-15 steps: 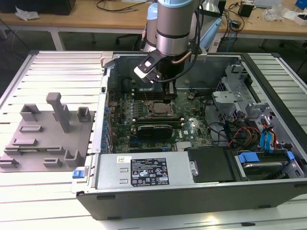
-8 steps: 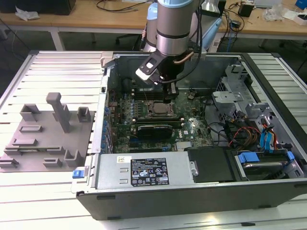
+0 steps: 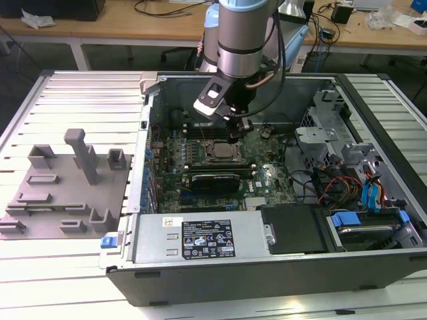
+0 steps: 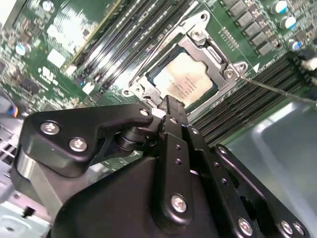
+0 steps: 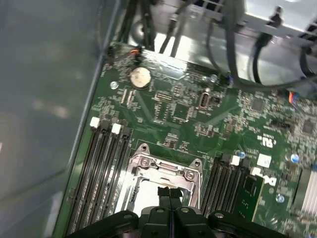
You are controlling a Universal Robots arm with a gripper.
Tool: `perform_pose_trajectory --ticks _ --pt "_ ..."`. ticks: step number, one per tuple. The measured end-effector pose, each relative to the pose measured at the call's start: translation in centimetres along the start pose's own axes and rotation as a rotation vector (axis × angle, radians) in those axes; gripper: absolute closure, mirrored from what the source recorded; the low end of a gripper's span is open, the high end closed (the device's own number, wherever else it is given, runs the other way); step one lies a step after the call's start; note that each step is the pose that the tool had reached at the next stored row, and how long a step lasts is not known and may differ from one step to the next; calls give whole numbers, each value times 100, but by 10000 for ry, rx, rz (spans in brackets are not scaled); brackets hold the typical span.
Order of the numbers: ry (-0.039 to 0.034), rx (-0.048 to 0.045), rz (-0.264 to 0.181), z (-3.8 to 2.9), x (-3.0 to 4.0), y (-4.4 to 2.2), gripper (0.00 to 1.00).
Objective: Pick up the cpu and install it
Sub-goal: 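Close the cpu cover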
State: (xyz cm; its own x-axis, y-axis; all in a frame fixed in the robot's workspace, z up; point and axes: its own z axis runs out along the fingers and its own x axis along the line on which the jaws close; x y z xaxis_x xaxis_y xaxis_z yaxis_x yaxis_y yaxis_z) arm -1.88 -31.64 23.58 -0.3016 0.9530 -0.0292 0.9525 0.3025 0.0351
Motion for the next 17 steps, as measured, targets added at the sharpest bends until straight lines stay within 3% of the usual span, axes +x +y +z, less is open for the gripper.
perform_pose_trajectory --ticks 9,17 --pt "64 -54 -1846 0 0 0 89" --pt "134 -111 -3812 0 0 0 89"
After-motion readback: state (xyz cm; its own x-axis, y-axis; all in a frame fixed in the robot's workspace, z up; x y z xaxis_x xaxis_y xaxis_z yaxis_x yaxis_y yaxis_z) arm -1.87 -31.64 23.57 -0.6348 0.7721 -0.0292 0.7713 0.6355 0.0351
